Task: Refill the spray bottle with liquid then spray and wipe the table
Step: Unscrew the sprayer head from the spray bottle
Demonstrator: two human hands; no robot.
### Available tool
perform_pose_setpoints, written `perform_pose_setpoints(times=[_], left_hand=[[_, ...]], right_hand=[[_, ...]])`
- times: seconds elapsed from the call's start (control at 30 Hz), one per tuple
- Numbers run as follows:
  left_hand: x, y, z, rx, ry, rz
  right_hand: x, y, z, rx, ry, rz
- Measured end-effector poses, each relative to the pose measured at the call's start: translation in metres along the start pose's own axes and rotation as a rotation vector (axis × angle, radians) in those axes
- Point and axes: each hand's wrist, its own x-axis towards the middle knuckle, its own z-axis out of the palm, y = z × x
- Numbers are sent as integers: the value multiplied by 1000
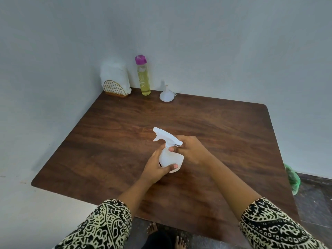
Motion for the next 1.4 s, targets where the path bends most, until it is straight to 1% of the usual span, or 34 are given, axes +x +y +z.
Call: perform_pose_setpoints(times=[0.03, 0.1, 0.2, 0.27, 0.37, 0.5, 0.57, 0.6, 0.67, 0.73, 0.8, 0.83, 0.87, 0.97, 1.0, 1.07, 1.17, 1.23, 1.27, 1.33, 1.37, 1.4], left_hand=[[0, -1, 0, -14, 2, -2], [-1, -1, 1, -39, 5, -5], [-1, 1, 1, -36, -3, 20], [-1, 0, 2, -33, 0, 31], [-2, -2, 2, -22, 11, 44], [-1, 0, 2, -15, 1, 51], [1, -3, 2, -10, -9, 33], [2, -5, 2, -13, -15, 22], [3, -8, 1, -27, -21, -3], [4, -9, 1, -33, -24, -7], [4, -9, 1, -36, -21, -1], [4, -9, 1, -40, -21, 4], [4, -9, 1, -42, -20, 8], [5, -11, 2, -24, -18, 5], [5, -11, 2, -17, -19, 4], [5, -10, 2, -13, -26, 0], [5, -13, 3, -21, -25, -1], [6, -15, 4, -28, -18, -12], [5, -15, 4, -32, -17, -16], [5, -13, 3, -38, -17, -22], [5, -12, 3, -42, -17, -17], [5, -11, 3, -45, -18, -6]], right_hand=[[-1, 1, 1, 18, -8, 10], [-5, 5, 10, 96, 49, 40], [-14, 4, 30, 233, 220, 66], [-16, -2, 43, 271, 364, 79], [-14, -10, 53, 245, 558, 105], [-12, -14, 59, 182, 624, 138], [-12, -14, 53, 189, 587, 114], [-13, -11, 48, 173, 538, 105], [-13, -3, 36, 160, 376, 108], [-14, 3, 25, 235, 191, 95], [-14, 2, 18, 278, 62, 55], [-13, 0, 17, 266, 55, 52], [-13, -3, 18, 230, 113, 63], [-7, -12, 31, 27, 449, 104], [-5, -14, 36, -8, 502, 103], [-3, -15, 42, -11, 528, 99], [-5, -11, 38, -34, 477, 40], [-8, -4, 31, -1, 363, 35], [-10, -2, 27, 80, 279, 51], [-13, 1, 21, 323, 105, 67], [-14, 2, 19, 438, 35, 82], [-15, 3, 19, 501, -8, 110]])
